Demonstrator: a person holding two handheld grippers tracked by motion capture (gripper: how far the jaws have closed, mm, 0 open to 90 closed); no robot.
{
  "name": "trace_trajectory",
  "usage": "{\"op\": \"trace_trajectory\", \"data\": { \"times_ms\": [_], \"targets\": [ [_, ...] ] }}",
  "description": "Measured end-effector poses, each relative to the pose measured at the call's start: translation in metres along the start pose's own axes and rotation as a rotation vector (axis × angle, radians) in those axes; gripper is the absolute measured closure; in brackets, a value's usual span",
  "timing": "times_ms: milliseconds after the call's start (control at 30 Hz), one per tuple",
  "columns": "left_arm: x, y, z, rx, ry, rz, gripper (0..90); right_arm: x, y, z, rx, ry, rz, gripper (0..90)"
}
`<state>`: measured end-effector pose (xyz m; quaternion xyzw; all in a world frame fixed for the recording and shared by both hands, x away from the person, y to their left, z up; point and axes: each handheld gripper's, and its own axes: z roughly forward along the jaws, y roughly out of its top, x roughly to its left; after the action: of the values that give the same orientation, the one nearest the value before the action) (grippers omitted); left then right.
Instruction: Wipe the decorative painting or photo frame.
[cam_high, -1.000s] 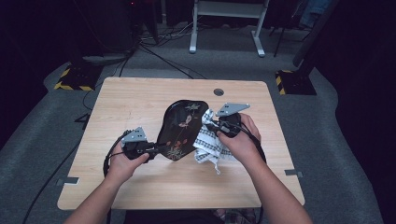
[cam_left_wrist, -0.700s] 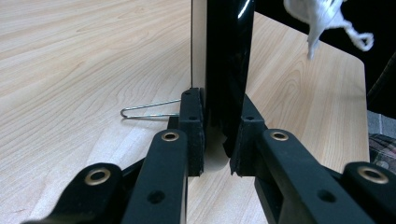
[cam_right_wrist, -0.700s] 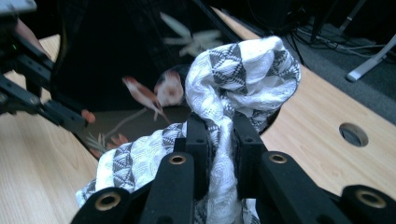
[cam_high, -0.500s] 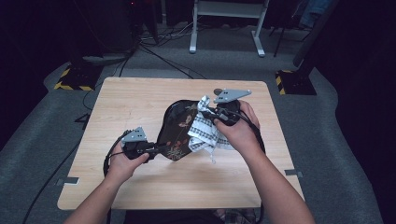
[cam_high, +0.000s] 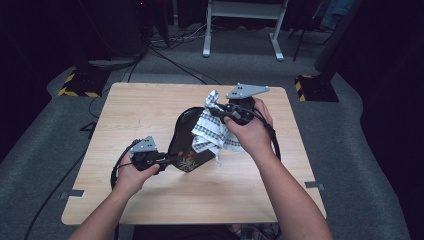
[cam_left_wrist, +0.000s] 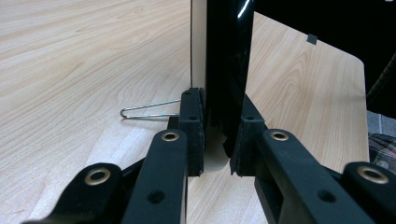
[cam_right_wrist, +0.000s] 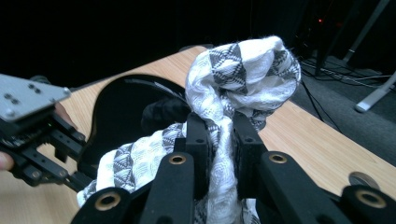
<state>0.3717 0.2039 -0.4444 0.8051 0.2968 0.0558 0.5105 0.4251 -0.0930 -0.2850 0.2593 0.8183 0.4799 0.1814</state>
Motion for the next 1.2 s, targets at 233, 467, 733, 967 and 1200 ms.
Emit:
{"op": "trace_trajectory", "data": {
  "times_ms": [233, 467, 733, 967, 1200],
  "targets": [
    [0.0, 0.0, 0.001, -0.003, -0.001, 0.0, 78.4, 0.007, 0.01, 0.009, -0.051, 0.01, 0.004, 80.6],
    [0.0, 0.0, 0.001, -0.003, -0.003, 0.0, 78.4, 0.012, 0.019, 0.019, -0.072, 0.0, -0.004, 80.6],
    [0.0, 0.0, 0.001, 0.0, -0.002, 0.002, 78.4, 0.009, 0.016, 0.034, -0.084, -0.01, 0.006, 80.3],
    [0.0, 0.0, 0.001, 0.0, -0.001, 0.001, 78.4, 0.0, 0.009, 0.037, -0.081, -0.03, 0.023, 80.6],
    [0.0, 0.0, 0.001, -0.001, -0.001, 0.001, 78.3, -0.016, -0.005, 0.038, -0.053, -0.073, 0.044, 80.8]
  ]
}}
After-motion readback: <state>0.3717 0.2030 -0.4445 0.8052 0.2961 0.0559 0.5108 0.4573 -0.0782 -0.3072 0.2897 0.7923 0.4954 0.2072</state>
